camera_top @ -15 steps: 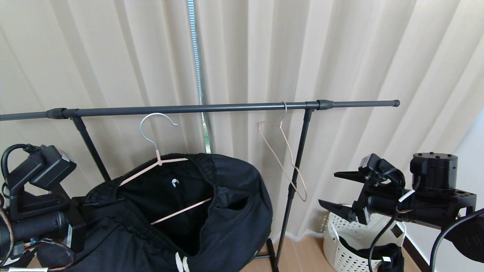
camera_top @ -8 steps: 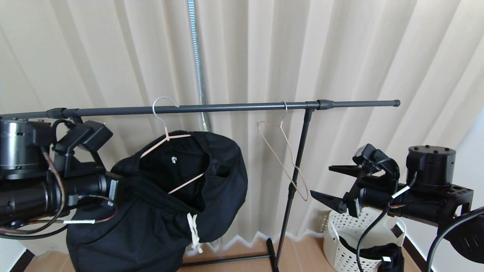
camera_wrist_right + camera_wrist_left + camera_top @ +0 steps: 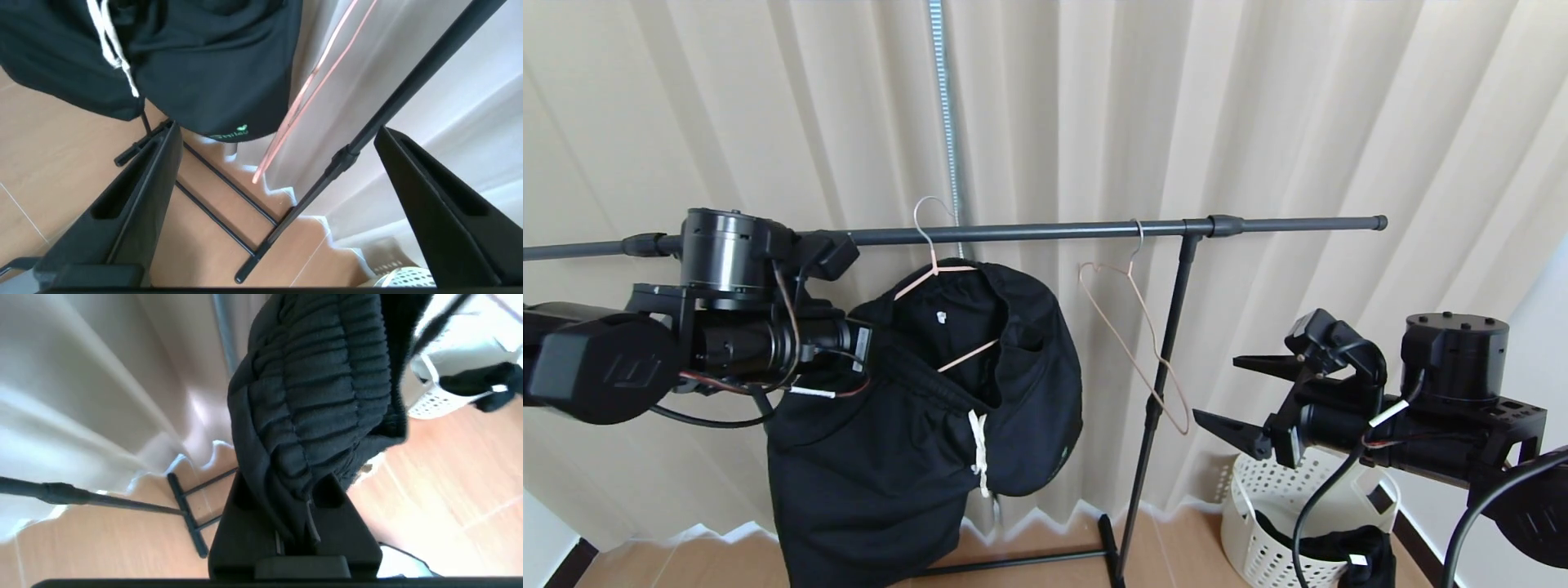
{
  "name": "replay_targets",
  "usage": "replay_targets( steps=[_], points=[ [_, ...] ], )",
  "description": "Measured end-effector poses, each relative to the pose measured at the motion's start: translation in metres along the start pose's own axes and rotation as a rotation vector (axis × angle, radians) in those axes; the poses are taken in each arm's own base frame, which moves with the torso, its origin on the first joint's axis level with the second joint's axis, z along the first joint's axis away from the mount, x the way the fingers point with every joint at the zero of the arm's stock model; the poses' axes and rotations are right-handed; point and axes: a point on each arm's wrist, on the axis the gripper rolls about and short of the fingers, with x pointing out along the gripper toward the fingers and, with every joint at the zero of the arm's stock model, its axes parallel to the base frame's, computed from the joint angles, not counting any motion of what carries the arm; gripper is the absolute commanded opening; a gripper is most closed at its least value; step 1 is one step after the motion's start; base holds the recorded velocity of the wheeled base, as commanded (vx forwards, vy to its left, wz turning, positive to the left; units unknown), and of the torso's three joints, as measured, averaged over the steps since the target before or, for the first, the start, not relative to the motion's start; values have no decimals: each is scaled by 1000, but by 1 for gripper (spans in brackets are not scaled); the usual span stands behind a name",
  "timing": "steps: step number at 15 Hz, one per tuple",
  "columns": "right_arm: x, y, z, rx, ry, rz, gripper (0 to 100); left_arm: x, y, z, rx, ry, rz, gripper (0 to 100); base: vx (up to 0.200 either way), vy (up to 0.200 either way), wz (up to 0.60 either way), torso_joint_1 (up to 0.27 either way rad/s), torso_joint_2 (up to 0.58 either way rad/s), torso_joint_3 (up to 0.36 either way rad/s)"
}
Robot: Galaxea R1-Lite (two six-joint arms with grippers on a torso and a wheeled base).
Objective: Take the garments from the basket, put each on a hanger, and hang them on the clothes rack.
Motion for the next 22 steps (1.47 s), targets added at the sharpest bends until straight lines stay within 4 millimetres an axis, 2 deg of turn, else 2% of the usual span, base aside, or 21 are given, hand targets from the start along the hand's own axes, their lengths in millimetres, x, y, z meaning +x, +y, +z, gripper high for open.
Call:
replay_targets(
  steps=[4,7,10,15,16,19,22],
  points=[
    [0,0,0,1,2,1,100,34,5,9,-20,8,42,0,0,0,0,0,0,0],
    [0,0,-1,3,4,1,100,50,7,14,-36,4,46,0,0,0,0,0,0,0],
    [0,0,-2,4,7,3,100,59,7,10,-40,24,44,0,0,0,0,0,0,0],
    [1,1,-3,5,10,3,100,63,7,2,-44,52,42,0,0,0,0,0,0,0],
    [1,1,-3,5,10,3,100,64,7,-1,-42,62,40,100,0,0,0,0,0,0],
    [0,1,-2,5,5,7,100,59,5,-5,-43,71,36,100,0,0,0,0,0,0],
    [-6,1,4,-6,-18,-7,100,31,1,-16,-15,90,28,100,0,0,0,0,0,0]
  ],
)
